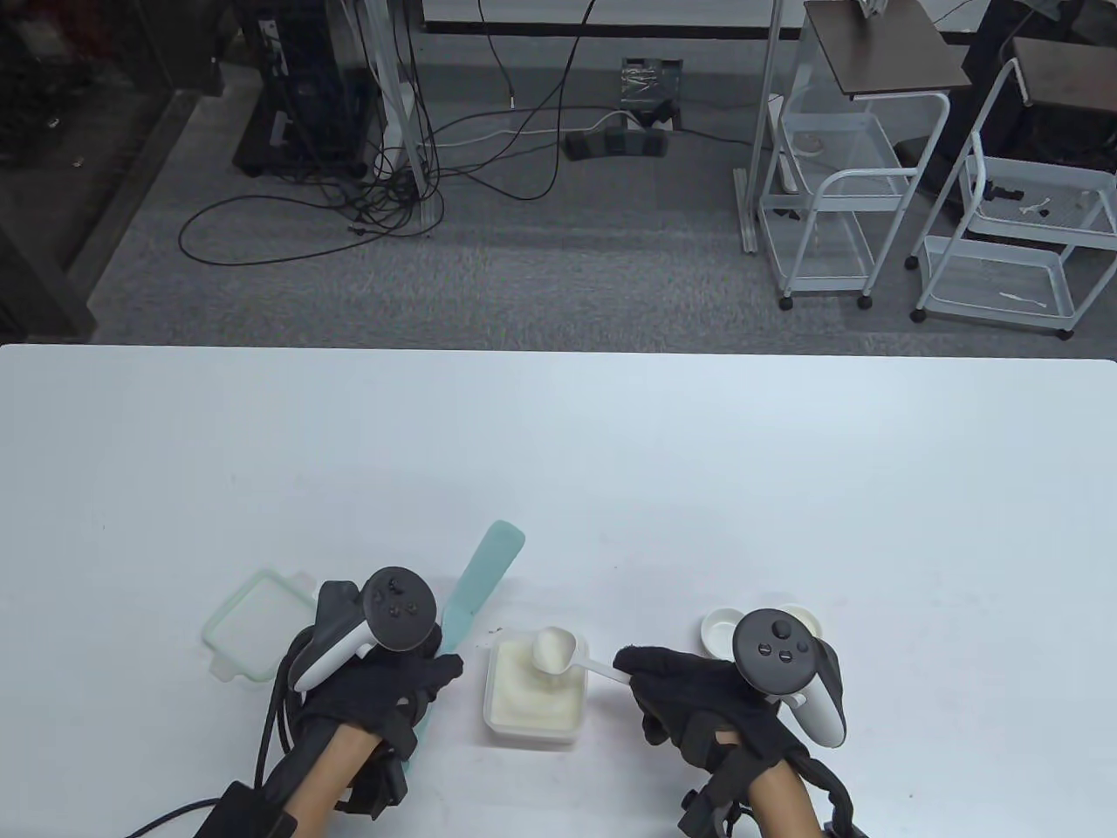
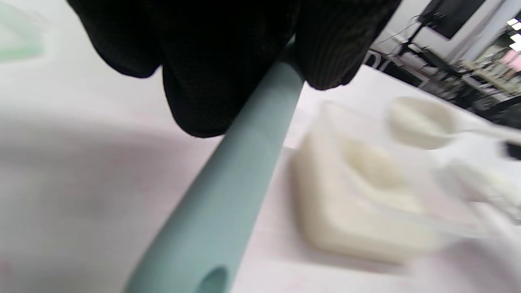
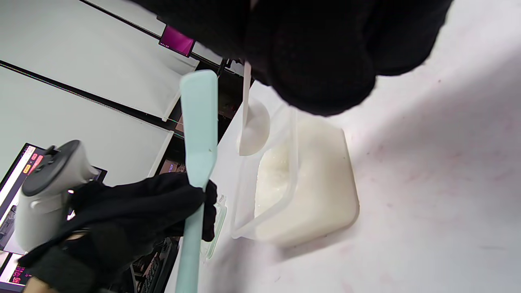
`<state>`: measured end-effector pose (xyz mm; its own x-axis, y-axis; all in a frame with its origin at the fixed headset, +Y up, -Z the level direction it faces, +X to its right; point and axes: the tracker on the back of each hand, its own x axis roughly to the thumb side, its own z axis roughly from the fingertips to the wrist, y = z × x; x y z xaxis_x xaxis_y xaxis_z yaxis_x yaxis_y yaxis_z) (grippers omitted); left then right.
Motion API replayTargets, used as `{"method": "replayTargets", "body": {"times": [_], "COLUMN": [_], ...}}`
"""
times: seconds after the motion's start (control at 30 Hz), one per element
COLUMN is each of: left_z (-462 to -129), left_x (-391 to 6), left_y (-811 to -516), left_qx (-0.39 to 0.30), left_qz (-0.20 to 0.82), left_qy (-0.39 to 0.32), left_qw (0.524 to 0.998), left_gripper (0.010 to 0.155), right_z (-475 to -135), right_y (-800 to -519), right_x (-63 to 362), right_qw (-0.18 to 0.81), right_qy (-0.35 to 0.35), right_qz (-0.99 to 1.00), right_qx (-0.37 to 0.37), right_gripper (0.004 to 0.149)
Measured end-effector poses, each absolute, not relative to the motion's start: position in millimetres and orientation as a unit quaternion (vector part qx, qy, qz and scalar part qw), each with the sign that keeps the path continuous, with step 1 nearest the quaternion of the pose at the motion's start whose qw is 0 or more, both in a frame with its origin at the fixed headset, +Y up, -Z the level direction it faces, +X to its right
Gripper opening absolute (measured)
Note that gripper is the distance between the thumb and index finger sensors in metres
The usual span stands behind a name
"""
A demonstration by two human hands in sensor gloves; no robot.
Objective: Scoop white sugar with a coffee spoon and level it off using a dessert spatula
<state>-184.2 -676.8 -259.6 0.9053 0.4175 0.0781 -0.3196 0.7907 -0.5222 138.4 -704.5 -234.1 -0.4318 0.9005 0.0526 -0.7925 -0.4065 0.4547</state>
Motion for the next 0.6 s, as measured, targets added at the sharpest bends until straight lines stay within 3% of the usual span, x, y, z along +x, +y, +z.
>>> {"method": "replayTargets", "body": {"times": [0.2, 0.6], "left_z": [-240.7, -233.4], "left_x": [-148.9, -133.1], "left_y": [-674.5, -680.0], "left_qx": [-0.295, -0.309], "left_qz": [0.206, 0.172], "left_qy": [-0.167, -0.181], "left_qw": [0.918, 0.918], "left_gripper": [0.051, 0.052], "right_z": [-234.0, -234.8], "right_y": [-706.1, -704.4], "right_x": [136.4, 139.1], "right_qw": [0.516, 0.525], "right_qy": [0.194, 0.192], "right_qz": [0.821, 0.816], "right_qx": [0.147, 0.146], "right_gripper": [0.044, 0.044]}}
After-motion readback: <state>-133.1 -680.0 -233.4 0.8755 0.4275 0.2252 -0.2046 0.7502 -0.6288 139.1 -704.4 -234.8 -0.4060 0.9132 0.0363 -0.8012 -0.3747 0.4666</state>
